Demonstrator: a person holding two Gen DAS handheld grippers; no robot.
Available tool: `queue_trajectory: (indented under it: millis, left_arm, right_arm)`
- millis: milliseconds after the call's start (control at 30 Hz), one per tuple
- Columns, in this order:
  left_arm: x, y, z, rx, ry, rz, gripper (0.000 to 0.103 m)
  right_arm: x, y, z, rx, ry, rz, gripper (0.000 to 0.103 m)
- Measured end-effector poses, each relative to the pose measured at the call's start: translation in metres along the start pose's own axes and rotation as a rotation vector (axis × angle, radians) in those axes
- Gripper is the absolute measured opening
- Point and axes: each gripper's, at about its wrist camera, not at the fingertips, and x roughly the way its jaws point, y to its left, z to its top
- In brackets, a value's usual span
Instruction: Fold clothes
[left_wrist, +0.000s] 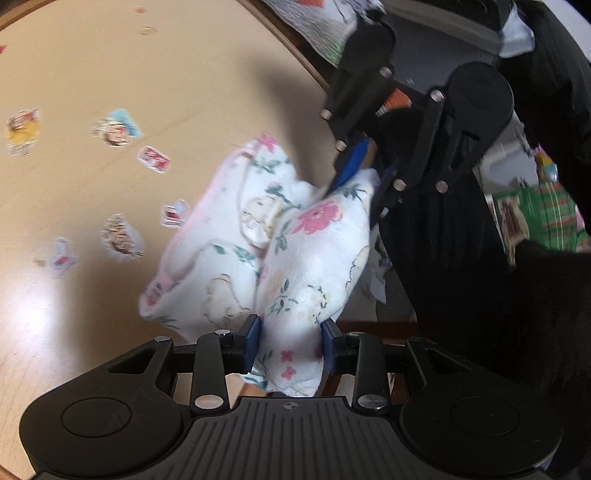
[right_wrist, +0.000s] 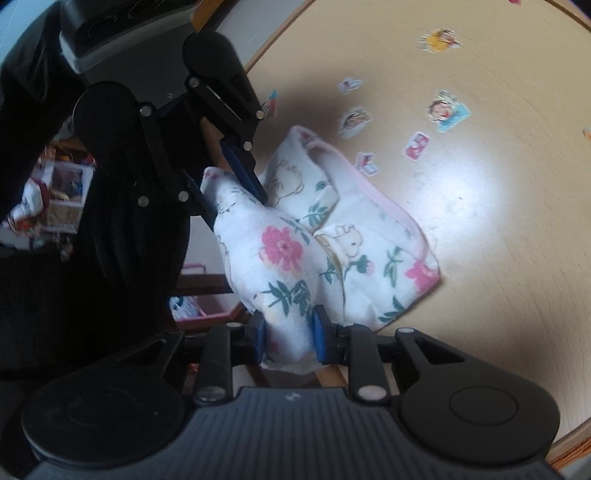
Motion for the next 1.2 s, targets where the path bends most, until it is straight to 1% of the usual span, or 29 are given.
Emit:
queue_trajectory:
  millis: [167,300,400,500,600,633,800,900,1000,1067,1200]
  left_arm:
    - [-0.008,0.013,-0.002,-0.068,-0.058,0.037,0.04]
    - [-0.009,0.014,-0.007,-0.08,-0.1,0.073,0.04]
    - [-0.01,0.008,-0.009,-0.08,-0.138,0.124,0.041]
    - [-0.01,-0.001,-0.013,-0.077,-0.177,0.19,0.045]
    - [-0.01,-0.012,-0.018,-0.061,-0.215,0.252,0.046]
    - [-0.009,-0.017,-0.02,-0.059,-0.231,0.284,0.048]
    - [-0.003,-0.044,-0.026,-0.061,-0.319,0.43,0.049]
    - [-0.009,-0.05,-0.039,-0.111,-0.404,0.509,0.051]
    - [-0.014,-0.057,-0.051,-0.162,-0.488,0.588,0.055]
    - [-0.017,-0.061,-0.06,-0.199,-0.544,0.637,0.055]
    - [-0.017,-0.065,-0.079,-0.3,-0.64,0.66,0.056]
  right_arm:
    - [-0.01,-0.007,0.002,0.016,-0.06,-0.038,0.026]
    - [-0.017,-0.004,0.001,-0.001,-0.113,-0.1,0.038]
    - [-0.022,0.001,-0.002,-0.023,-0.152,-0.167,0.043]
    - [-0.027,0.008,-0.007,-0.045,-0.212,-0.251,0.044]
    - [-0.028,0.018,-0.015,-0.065,-0.26,-0.328,0.044]
    - [-0.028,0.021,-0.018,-0.071,-0.275,-0.353,0.044]
    - [-0.025,0.034,-0.033,-0.059,-0.356,-0.459,0.044]
    - [-0.02,0.042,-0.042,-0.027,-0.404,-0.515,0.045]
    - [-0.007,0.048,-0.046,0.024,-0.443,-0.572,0.047]
    - [-0.002,0.051,-0.051,0.059,-0.467,-0.597,0.049]
    - [0.008,0.051,-0.061,0.11,-0.518,-0.622,0.051]
